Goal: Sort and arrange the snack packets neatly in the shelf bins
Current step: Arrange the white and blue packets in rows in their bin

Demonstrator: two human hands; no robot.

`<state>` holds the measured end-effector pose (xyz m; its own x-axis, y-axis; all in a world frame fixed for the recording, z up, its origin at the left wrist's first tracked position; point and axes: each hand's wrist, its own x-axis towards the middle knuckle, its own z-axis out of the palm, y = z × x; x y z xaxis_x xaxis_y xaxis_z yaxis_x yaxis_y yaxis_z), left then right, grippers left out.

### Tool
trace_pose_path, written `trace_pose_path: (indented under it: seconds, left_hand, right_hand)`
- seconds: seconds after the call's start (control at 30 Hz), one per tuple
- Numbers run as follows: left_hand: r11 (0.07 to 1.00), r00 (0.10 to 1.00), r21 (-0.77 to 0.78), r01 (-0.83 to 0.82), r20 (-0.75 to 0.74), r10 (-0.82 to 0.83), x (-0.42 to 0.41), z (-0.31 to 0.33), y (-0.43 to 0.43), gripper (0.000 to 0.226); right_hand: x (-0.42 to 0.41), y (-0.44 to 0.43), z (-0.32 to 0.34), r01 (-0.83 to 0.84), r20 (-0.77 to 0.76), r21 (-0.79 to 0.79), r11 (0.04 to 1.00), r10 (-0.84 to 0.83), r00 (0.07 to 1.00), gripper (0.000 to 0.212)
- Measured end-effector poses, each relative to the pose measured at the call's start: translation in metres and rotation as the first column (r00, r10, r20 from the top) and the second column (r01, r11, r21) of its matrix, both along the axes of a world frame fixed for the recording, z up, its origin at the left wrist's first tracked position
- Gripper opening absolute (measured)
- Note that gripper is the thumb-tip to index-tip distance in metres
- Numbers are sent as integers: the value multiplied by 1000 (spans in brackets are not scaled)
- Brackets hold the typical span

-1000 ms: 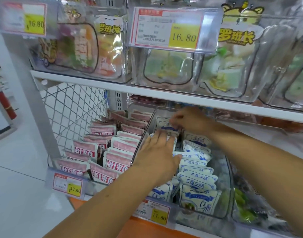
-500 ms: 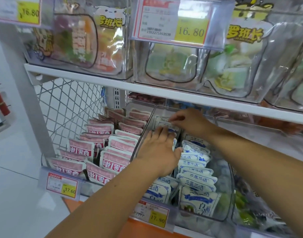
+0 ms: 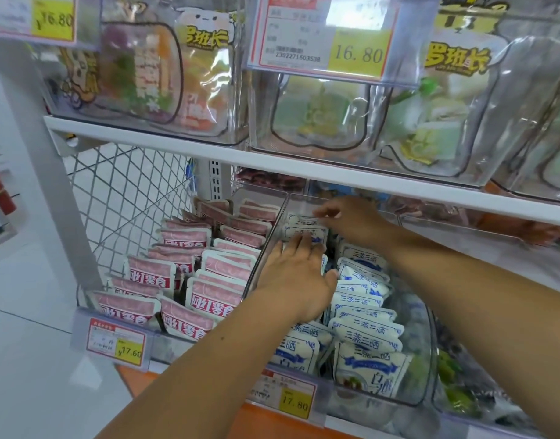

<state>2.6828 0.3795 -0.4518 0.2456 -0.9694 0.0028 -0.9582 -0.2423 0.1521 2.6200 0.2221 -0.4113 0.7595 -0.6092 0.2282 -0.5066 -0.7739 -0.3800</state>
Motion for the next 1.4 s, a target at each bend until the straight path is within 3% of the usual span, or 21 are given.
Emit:
trace_pose_path:
  seconds: [0.1,0.27,0.33,0.47,0.57,0.7,0.87,1.07,1.2,1.27,1.4]
  left_hand:
    - [1000,1000,21,1,0,-1,-1,3,-1,64]
    - [1000,996,9,11,-84,-10,-3,18,9,60]
    - [999,987,11,39,-154,-37,-8,32,21,59]
    - [985,975,116,132,-195,-107,-20,37,49,63]
    - [978,990,172,120,-96,-104,-25,19,61,61]
    - [986,995,146,85,-57,-78,-26,17,65,60]
    - [985,984,122,122,-145,-104,-20,29,84,61]
    - [979,989,155,136,42,-144,-26,23,99,62]
    - [987,988,66,148,39,-151,-23,15,97,62]
    - [980,980,12,197,30,-198,-22,12,99,61]
    - [963,964,-31,267,19,-267,-20,9,103,60]
  right_hand:
    - [3,0,-6,-42,-160,-46,998,34,986,21]
    - [-20,19,24,-4,-259,38,999,14,966,37]
    - [-52,40,36,-58,-451,12,998,57,891,41]
    - [-93,95,30,-201,-754,-76,977,76,652,69]
    - [-90,108,14,-200,-843,-110,974,15,537,66]
    - [-85,97,12,-160,-887,-143,977,-54,459,65]
    - [-98,109,21,-164,-756,-118,979,18,654,68]
    - [-104,124,18,-113,-785,-83,990,5,620,66]
    - [-101,98,34,-32,-533,34,999,46,845,36]
    - [-94,84,34,-25,-510,15,1000,29,860,27]
    - [-78,71,22,-11,-573,37,999,30,819,29]
